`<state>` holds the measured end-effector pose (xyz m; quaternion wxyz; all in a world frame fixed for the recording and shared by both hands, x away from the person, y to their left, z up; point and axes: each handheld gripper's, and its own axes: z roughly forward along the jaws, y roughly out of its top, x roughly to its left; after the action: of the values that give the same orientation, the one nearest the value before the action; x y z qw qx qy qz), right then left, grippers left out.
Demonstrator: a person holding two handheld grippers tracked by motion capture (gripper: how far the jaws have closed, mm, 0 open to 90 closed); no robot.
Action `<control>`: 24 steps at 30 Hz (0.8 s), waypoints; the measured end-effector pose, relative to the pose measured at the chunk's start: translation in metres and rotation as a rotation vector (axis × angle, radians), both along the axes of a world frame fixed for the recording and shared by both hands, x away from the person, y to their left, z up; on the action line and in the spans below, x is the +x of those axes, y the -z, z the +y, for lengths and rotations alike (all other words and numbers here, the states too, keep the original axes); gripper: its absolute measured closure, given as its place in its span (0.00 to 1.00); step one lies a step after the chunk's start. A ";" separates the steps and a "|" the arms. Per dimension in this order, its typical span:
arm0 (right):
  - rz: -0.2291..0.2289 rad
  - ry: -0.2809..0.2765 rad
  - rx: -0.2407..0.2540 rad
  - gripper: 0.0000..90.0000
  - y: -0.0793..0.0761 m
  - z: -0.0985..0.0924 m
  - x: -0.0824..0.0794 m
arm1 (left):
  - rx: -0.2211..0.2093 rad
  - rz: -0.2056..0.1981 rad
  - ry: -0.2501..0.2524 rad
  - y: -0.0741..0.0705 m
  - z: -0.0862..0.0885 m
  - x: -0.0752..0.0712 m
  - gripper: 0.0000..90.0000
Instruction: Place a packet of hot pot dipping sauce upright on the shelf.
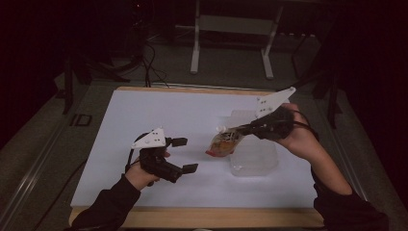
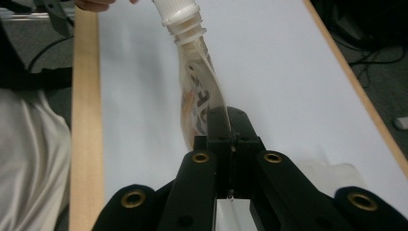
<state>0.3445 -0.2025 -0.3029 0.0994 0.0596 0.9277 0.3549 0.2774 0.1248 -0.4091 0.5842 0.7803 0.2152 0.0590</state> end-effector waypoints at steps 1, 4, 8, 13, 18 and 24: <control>-0.004 0.009 0.004 1.00 -0.001 -0.003 0.002 | 0.025 -0.014 -0.017 0.002 0.002 -0.001 0.06; -0.012 0.027 0.002 1.00 -0.003 -0.007 0.005 | 0.066 -0.029 -0.037 0.006 0.004 -0.003 0.05; -0.039 0.064 0.008 1.00 -0.010 -0.019 0.016 | 0.154 -0.021 -0.050 0.029 0.013 -0.009 0.05; -0.061 0.101 -0.011 1.00 -0.013 -0.029 0.026 | 0.173 0.036 -0.080 0.058 0.026 -0.014 0.05; -0.076 0.135 -0.021 1.00 -0.016 -0.039 0.036 | 0.107 0.014 -0.116 0.073 0.036 -0.021 0.05; -0.094 0.149 -0.012 1.00 -0.013 -0.051 0.047 | 0.099 -0.005 -0.133 0.076 0.041 -0.023 0.05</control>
<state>0.3915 -0.2539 -0.2899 0.1692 0.1114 0.9171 0.3433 0.2544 0.1655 -0.4847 0.5404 0.7920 0.2619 0.1104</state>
